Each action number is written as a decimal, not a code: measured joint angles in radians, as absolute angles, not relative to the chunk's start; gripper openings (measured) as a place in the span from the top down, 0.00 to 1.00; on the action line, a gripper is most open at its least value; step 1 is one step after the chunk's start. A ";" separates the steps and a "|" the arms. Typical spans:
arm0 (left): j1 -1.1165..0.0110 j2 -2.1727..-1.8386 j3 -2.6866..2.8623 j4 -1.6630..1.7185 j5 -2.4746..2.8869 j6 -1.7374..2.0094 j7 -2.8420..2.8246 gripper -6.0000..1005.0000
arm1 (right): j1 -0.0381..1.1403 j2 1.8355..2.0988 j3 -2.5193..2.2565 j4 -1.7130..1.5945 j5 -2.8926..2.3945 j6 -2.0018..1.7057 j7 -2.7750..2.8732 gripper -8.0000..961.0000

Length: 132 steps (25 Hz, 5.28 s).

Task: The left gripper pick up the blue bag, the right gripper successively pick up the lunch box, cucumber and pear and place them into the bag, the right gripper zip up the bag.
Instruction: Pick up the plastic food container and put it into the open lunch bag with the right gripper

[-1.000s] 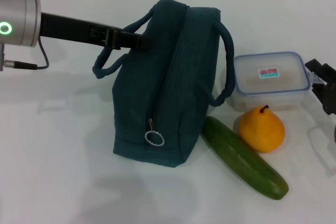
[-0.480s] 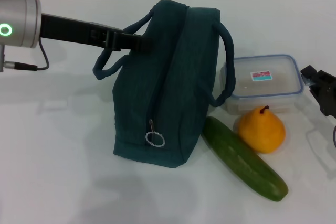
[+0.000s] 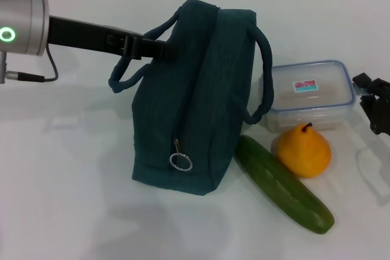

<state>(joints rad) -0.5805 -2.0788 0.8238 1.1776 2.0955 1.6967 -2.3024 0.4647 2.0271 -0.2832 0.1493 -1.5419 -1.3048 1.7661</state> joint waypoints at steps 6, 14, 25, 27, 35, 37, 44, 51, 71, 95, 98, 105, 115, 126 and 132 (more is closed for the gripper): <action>-0.581 -2.081 0.824 1.177 2.094 1.696 -2.301 0.85 | 0.464 2.028 -0.284 0.152 -1.541 -1.299 1.903 0.89; -0.573 -2.082 0.820 1.176 2.054 1.693 -2.283 0.84 | 0.440 2.028 -0.211 0.192 -1.538 -1.291 2.036 0.89; -0.554 -2.084 0.817 1.177 2.023 1.692 -2.255 0.84 | 0.429 2.028 -0.192 0.219 -1.544 -1.385 2.066 0.89; -0.552 -2.085 0.817 1.178 2.012 1.692 -2.248 0.84 | 0.425 2.028 -0.188 0.219 -1.542 -1.412 2.078 0.89; -0.549 -2.084 0.814 1.183 2.005 1.667 -2.244 0.84 | 0.424 2.028 -0.154 0.222 -1.541 -1.491 2.113 0.89; -0.549 -2.084 0.814 1.183 2.005 1.663 -2.240 0.84 | 0.424 2.028 -0.138 0.221 -1.540 -1.505 2.123 0.89; -0.551 -2.082 0.818 1.181 2.002 1.640 -2.223 0.84 | 0.410 2.024 -0.083 0.211 -1.540 -1.536 2.143 0.89; -0.562 -2.080 0.834 1.179 2.025 1.645 -2.237 0.84 | 0.414 2.023 -0.047 0.209 -1.540 -1.558 2.155 0.89; -0.624 -2.053 0.898 1.185 2.136 1.648 -2.371 0.57 | 0.428 2.023 -0.038 0.192 -1.548 -1.580 2.153 0.89; -0.677 -2.039 0.914 1.210 2.200 1.676 -2.428 0.90 | 0.406 2.023 -0.049 0.192 -1.551 -1.580 2.149 0.89; -0.677 -2.039 0.914 1.210 2.200 1.677 -2.429 0.95 | 0.406 2.024 -0.049 0.192 -1.551 -1.580 2.149 0.89; -0.677 -2.039 0.908 1.228 2.181 1.678 -2.457 0.95 | 0.407 2.025 -0.049 0.192 -1.551 -1.593 2.150 0.89; -0.641 -2.067 0.912 1.404 2.180 1.690 -2.558 0.95 | 0.416 2.025 -0.033 0.197 -1.543 -1.631 2.156 0.89; -0.581 -2.089 1.007 1.495 2.121 1.620 -2.603 0.95 | 0.477 2.027 0.004 0.208 -1.542 -1.692 2.173 0.89; -0.583 -2.090 1.114 1.495 2.129 1.562 -2.627 0.95 | 0.549 2.028 0.015 0.232 -1.542 -1.694 2.173 0.89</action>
